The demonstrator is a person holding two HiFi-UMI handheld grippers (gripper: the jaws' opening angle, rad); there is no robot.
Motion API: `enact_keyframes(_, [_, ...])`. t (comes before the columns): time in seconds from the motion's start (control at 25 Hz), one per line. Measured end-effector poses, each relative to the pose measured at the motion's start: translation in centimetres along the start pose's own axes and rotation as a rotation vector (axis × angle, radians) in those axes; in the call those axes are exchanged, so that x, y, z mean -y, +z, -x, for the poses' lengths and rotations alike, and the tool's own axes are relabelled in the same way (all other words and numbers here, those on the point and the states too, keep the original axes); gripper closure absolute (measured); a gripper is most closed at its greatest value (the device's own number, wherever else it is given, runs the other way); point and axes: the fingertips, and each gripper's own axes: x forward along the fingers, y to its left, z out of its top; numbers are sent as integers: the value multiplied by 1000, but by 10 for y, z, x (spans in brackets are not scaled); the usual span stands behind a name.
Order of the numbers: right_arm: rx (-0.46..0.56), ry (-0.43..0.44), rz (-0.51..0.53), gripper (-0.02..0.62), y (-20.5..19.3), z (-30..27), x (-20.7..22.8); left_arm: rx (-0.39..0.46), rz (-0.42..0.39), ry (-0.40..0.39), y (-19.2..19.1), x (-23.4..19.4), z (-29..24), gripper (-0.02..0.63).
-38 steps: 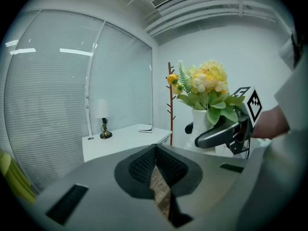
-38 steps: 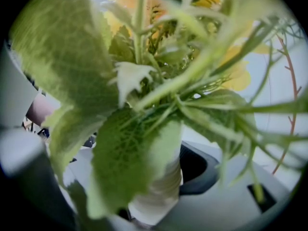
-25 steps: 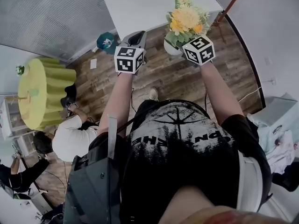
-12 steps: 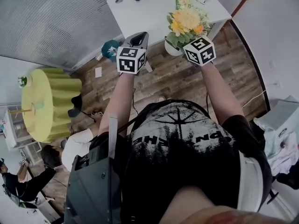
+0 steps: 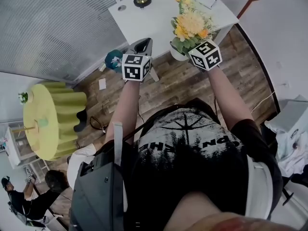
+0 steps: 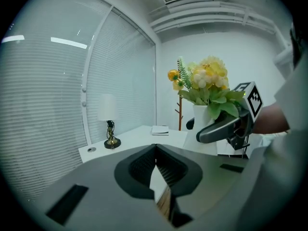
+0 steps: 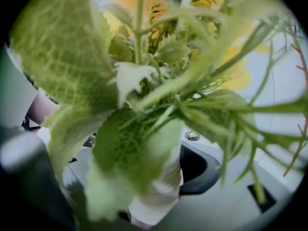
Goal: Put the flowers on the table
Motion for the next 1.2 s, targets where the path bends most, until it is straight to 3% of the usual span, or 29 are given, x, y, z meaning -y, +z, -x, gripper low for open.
enact_keyframes(0.64, [-42,34,11,313,-11,-43,43,-35,39,10,-16,-39,-41,595])
enact_keyframes(1.2, [-41,192,25,313,20,-117,135,-81,86,113,11,-86,-119,594])
